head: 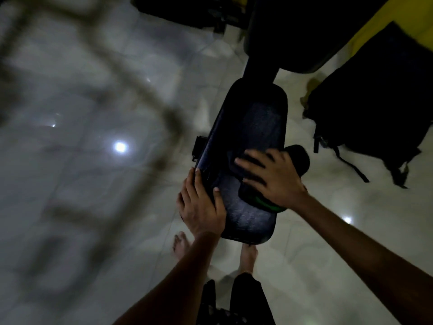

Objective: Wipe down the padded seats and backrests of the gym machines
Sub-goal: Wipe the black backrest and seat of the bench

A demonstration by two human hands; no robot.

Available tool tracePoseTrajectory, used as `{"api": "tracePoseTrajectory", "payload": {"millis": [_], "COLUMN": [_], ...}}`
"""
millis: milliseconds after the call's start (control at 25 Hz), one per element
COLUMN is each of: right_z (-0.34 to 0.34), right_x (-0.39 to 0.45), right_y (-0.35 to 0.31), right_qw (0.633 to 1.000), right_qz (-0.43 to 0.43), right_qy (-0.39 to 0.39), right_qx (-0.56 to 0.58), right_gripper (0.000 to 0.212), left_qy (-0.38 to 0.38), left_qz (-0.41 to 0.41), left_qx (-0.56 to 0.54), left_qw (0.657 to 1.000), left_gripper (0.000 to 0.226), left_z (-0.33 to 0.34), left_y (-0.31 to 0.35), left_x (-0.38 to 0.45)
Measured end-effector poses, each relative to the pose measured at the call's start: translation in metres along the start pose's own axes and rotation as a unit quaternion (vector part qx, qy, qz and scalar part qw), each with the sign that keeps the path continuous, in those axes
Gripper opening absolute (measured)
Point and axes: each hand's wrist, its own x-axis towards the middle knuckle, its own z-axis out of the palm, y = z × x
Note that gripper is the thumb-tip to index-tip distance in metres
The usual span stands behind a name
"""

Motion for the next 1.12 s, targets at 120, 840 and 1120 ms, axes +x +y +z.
{"api": "tracePoseTrajectory", "payload": {"millis": [120, 840, 1120], "right_z": [-0.001, -0.005, -0.002], "right_x": [0.040, -0.049, -0.017], "right_y": [0.004, -0.107, -0.129], "right_qw": [0.975, 0.995, 0.869], "right_qz": [0.221, 0.092, 0.488], "right_qy": [0.004, 0.016, 0.066], "right_qx": [-0.003, -0.020, -0.044], "right_gripper": [0.047, 0.046, 0.047], "left_qy": [-0.020, -0.189, -0.203], "left_qz": [0.005, 0.176, 0.401], "left_qx": [-0.023, -0.127, -0.005], "left_qw": [1.000, 0.958, 0.893], "left_gripper": [0.060, 0.025, 0.045], "left_z": [-0.002, -0.034, -0.009], "left_y": [0.000, -0.041, 0.046], "left_x": [0.006, 0.089, 0.170]}}
